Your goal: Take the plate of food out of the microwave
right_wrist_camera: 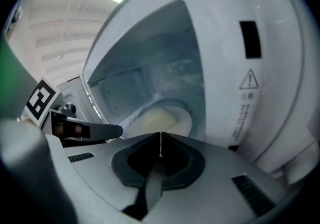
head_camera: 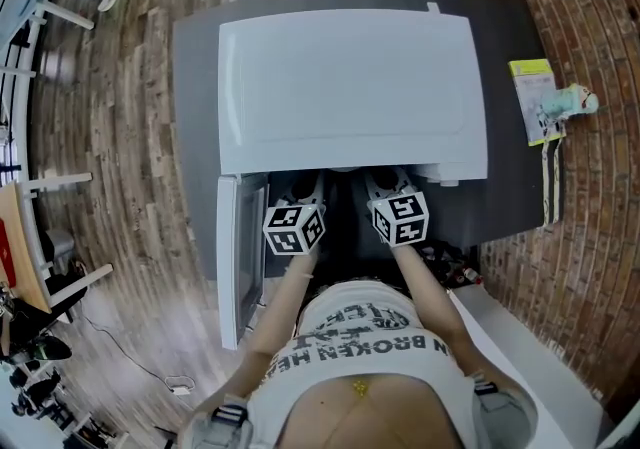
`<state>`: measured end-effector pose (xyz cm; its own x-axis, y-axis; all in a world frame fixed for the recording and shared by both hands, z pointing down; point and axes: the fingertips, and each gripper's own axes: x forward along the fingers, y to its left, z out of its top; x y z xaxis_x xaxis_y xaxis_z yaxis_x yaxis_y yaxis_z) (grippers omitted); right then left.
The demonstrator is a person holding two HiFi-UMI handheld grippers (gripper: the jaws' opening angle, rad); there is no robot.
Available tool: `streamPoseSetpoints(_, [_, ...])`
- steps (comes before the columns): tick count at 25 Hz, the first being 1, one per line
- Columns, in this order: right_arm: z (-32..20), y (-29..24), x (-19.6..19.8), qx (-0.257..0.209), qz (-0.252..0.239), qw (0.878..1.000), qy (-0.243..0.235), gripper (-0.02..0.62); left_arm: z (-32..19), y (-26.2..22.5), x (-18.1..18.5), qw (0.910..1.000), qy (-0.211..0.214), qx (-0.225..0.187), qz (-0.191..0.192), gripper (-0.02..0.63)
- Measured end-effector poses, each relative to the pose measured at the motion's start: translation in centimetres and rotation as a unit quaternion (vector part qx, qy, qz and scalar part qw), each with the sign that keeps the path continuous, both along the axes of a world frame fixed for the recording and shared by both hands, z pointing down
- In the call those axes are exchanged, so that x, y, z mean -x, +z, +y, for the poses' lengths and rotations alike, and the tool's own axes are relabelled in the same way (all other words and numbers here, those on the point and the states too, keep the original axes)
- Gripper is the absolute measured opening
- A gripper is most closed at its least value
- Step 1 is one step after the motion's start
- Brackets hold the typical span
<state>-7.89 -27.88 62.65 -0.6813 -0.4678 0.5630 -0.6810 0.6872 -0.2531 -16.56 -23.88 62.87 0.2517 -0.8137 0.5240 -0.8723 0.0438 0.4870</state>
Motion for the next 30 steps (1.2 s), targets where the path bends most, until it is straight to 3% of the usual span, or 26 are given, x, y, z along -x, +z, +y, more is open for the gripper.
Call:
streamPoseSetpoints(3, [-0.5, 0.9, -0.9, 0.036, -0.016, 0.998, 0.044, 0.011, 0.0, 0.7, 0.5, 0.9981, -0.029, 0.001, 0.054, 0.011])
streamPoseSetpoints(6, [-0.6, 1.7, -1.4, 0.066, -0.029, 0.995, 0.07, 0.116, 0.0, 1.3, 0.8, 0.9937, -0.053, 0.003, 0.098, 0.046])
streamPoseSetpoints(9, [-0.5, 2.4, -1.4, 0.103, -0.055, 0.989, 0.09, 0.155, 0.2, 2.4, 1.1, 0.9891, -0.076, 0.022, 0.124, 0.108])
streamPoseSetpoints(12, [-0.7, 2.7, -1.2, 0.13, -0.077, 0.983, 0.1, 0.156, -0.1, 2.6, 1.1, 0.9828, -0.093, 0.023, 0.158, 0.121])
streamPoseSetpoints(19, [-1.3, 2.6, -0.2, 0.175, -0.119, 0.972, 0.106, 0.147, -1.5, 2.4, 1.1, 0.9763, -0.097, 0.016, 0.193, 0.123])
streamPoseSetpoints(23, [-1.6, 2.8, -0.1, 0.191, -0.131, 0.966, 0.112, 0.101, -2.2, 2.5, 1.0, 0.9689, -0.109, 0.017, 0.222, 0.123])
streamPoseSetpoints(27, [-1.7, 3.2, -0.2, 0.214, -0.157, 0.956, 0.124, 0.086, -1.9, 3.1, 0.9, 0.9658, -0.108, 0.023, 0.234, 0.077])
streamPoseSetpoints(30, [-1.7, 3.2, -0.2, 0.225, -0.173, 0.95, 0.13, 0.075, -1.8, 3.1, 1.0, 0.958, -0.118, 0.021, 0.26, 0.061])
